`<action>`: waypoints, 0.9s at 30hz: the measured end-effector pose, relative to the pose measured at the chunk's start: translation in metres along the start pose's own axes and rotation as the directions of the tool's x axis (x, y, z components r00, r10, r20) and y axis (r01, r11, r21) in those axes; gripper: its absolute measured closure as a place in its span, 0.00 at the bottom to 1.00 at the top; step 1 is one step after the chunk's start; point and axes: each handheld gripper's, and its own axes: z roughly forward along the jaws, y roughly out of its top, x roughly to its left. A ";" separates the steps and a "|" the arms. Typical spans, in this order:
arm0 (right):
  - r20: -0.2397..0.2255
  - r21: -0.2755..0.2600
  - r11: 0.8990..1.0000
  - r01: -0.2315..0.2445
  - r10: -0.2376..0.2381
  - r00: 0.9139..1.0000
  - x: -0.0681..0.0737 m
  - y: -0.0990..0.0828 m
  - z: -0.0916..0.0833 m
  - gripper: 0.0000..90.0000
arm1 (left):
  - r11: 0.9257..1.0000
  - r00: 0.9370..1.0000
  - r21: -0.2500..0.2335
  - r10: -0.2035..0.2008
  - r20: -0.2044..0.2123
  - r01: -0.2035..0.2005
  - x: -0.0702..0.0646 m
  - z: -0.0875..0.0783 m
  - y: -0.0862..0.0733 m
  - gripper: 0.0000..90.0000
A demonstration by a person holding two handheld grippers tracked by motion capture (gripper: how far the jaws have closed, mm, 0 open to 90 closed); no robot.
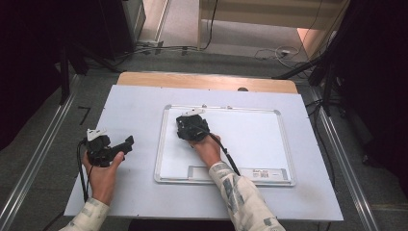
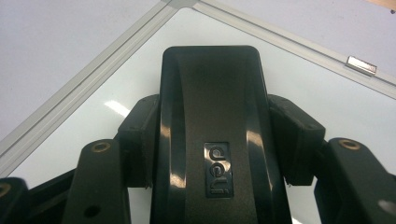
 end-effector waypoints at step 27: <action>-0.040 -0.040 0.999 0.011 -0.013 0.999 0.004 -0.008 -0.024 0.42 | 1.000 1.000 -0.005 -0.005 -0.006 0.005 0.000 -0.002 0.000 0.14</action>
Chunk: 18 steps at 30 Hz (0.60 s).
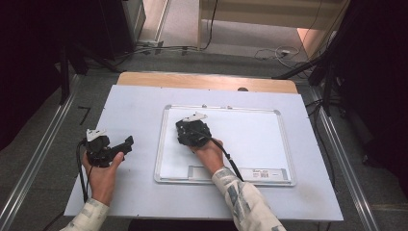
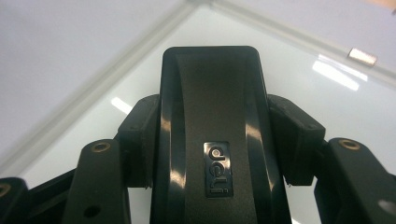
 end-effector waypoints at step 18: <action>0.032 -0.055 0.998 -0.034 0.036 0.999 -0.021 0.011 -0.040 0.42 | 1.000 1.000 0.003 0.006 0.000 -0.006 -0.001 0.000 0.000 0.14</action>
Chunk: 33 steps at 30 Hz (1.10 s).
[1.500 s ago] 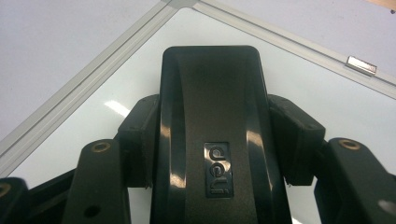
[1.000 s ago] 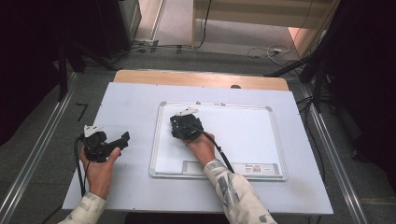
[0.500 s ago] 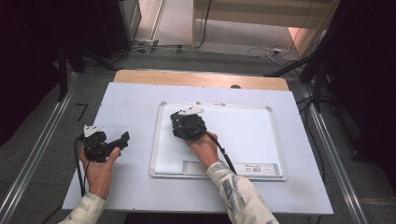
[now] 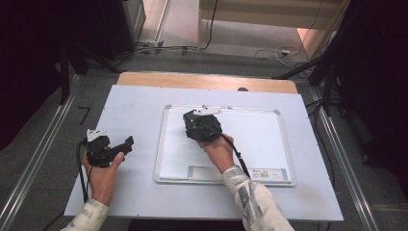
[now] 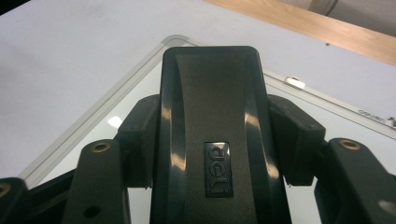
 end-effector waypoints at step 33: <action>0.130 0.017 0.996 -0.093 0.090 0.987 -0.071 -0.027 -0.017 0.42 | 1.000 1.000 0.007 0.004 -0.003 -0.004 -0.001 0.003 -0.001 0.14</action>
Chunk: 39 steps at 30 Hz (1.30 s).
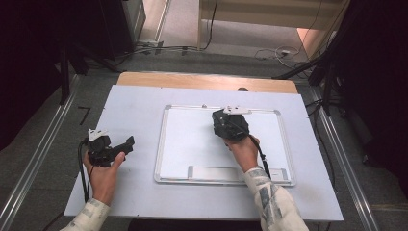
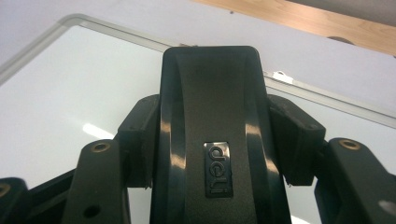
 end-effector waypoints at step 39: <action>0.313 0.029 0.970 -0.241 0.220 0.924 -0.140 -0.036 0.003 0.42 | 1.000 1.000 0.008 0.004 -0.007 -0.004 0.000 0.001 -0.001 0.14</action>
